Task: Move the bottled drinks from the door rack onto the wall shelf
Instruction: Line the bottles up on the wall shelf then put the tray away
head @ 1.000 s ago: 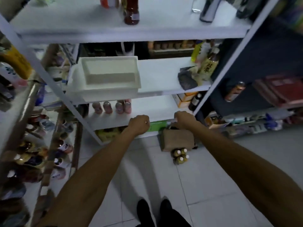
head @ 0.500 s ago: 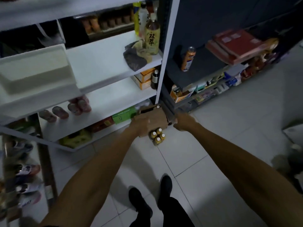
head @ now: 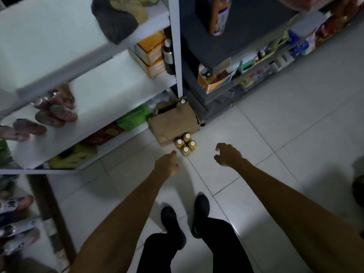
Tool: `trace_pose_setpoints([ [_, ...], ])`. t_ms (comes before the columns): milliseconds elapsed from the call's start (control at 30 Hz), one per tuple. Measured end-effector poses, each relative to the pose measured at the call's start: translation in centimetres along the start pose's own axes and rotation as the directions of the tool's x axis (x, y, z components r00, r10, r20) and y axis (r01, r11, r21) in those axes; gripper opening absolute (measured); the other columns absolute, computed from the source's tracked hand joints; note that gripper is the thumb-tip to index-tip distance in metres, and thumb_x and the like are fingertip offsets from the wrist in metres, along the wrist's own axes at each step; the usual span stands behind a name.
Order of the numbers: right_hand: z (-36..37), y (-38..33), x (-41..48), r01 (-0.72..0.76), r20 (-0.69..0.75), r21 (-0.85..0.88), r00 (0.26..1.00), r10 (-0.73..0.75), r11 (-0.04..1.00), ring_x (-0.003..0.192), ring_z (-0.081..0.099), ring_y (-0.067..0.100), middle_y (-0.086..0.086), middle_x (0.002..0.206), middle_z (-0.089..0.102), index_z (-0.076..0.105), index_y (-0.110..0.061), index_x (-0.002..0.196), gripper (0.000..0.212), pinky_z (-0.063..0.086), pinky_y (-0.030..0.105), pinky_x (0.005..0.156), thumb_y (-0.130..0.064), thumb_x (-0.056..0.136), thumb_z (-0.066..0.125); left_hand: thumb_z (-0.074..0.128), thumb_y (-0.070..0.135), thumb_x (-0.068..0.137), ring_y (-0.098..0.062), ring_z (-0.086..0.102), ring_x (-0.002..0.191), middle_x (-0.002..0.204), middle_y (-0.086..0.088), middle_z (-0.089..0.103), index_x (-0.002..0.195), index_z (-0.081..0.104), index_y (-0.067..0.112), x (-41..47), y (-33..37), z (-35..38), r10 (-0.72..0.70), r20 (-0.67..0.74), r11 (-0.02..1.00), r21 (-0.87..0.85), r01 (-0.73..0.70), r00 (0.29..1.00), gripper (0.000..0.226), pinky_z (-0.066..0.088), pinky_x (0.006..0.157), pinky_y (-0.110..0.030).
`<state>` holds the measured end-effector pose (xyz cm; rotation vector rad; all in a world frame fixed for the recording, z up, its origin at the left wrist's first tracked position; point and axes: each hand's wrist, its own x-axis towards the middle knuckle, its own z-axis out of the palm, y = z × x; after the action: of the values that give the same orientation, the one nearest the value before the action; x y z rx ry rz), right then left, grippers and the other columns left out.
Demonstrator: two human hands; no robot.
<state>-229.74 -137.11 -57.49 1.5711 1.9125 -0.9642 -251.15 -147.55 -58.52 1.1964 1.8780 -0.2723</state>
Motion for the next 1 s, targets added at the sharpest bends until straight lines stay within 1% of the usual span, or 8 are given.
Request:
trace_pose_setpoints([
  [100,6.6,2.4,6.4,-0.034,-0.015,0.130,0.999,0.036,0.991,0.124,0.048,0.028,0.011,0.135,0.052,0.048,-0.014,0.132,0.039,0.040,0.033,0.097,-0.023,0.095,0.053,0.049,0.021,0.095,-0.029,0.046,0.129,0.141,-0.013,0.046,0.149,0.025,0.014,6.3,-1.5,6.1,-0.036,-0.016,0.999,-0.001,0.036,0.999,0.060,0.039,0.101,-0.038],
  [233,15.8,4.3,14.6,-0.069,-0.016,0.286,0.997,0.077,0.956,0.119,0.052,0.030,0.013,0.128,0.056,0.053,-0.012,0.127,0.037,0.044,0.035,0.096,-0.019,0.091,0.058,0.057,0.026,0.093,-0.031,0.053,0.120,0.134,-0.014,0.051,0.148,0.024,0.016,15.5,-4.3,13.6,-0.089,-0.092,0.985,-0.155,0.074,0.992,0.065,0.045,0.095,-0.042],
  [400,23.2,5.5,26.3,-0.008,-0.125,0.361,0.991,0.057,0.933,0.113,0.055,0.028,0.011,0.121,0.060,0.054,-0.013,0.126,0.040,0.048,0.036,0.091,-0.010,0.086,0.057,0.074,0.033,0.081,-0.028,0.051,0.118,0.131,-0.010,0.049,0.142,0.035,0.020,26.8,-7.1,21.2,-0.049,-0.287,0.947,-0.317,-0.047,0.957,0.074,0.048,0.089,-0.041],
  [467,25.0,5.9,31.2,0.041,-0.199,0.356,0.979,0.033,0.933,0.113,0.056,0.029,0.012,0.121,0.061,0.051,-0.014,0.131,0.048,0.049,0.036,0.087,-0.005,0.083,0.057,0.075,0.044,0.077,-0.024,0.051,0.118,0.128,-0.004,0.050,0.140,0.038,0.024,31.4,-7.5,23.9,-0.051,-0.309,0.918,-0.388,-0.077,0.950,0.076,0.049,0.088,-0.040],
  [567,26.7,5.9,37.0,0.167,-0.299,0.269,0.951,-0.083,0.948,0.120,0.047,0.033,0.015,0.126,0.055,0.038,-0.018,0.144,0.070,0.046,0.041,0.090,-0.003,0.079,0.061,0.060,0.068,0.070,-0.016,0.060,0.107,0.114,0.008,0.058,0.131,0.041,0.035,37.5,-7.9,27.4,-0.053,-0.414,0.891,-0.430,-0.144,0.909,0.072,0.053,0.082,-0.037],
  [700,27.3,5.4,41.8,0.362,-0.315,0.102,0.895,-0.315,0.927,0.118,0.047,0.041,0.020,0.130,0.052,0.035,-0.013,0.146,0.074,0.041,0.044,0.095,-0.015,0.081,0.068,0.066,0.053,0.076,-0.023,0.057,0.113,0.130,0.001,0.054,0.145,0.030,0.026,41.2,-7.6,29.7,-0.062,-0.580,0.829,-0.484,-0.282,0.813,0.082,0.050,0.090,-0.042],
  [833,26.5,4.7,43.3,0.349,-0.254,0.103,0.914,-0.315,0.931,0.112,0.055,0.042,0.022,0.123,0.056,0.038,-0.007,0.138,0.074,0.046,0.041,0.087,-0.012,0.074,0.074,0.074,0.040,0.079,-0.034,0.059,0.111,0.131,-0.010,0.057,0.154,0.014,0.020,42.2,-7.4,30.6,-0.100,-0.587,0.842,-0.480,-0.246,0.804,0.099,0.051,0.084,-0.044],
  [1000,27.4,4.3,42.8,0.274,-0.215,0.126,0.946,-0.243,0.954,0.110,0.058,0.040,0.021,0.121,0.057,0.033,0.000,0.130,0.078,0.041,0.037,0.078,-0.025,0.074,0.082,0.074,0.040,0.080,-0.034,0.062,0.105,0.120,-0.010,0.065,0.151,0.021,0.023,40.9,-8.6,30.0,-0.051,-0.539,0.850,-0.466,-0.247,0.841,0.090,0.050,0.081,-0.040],
])
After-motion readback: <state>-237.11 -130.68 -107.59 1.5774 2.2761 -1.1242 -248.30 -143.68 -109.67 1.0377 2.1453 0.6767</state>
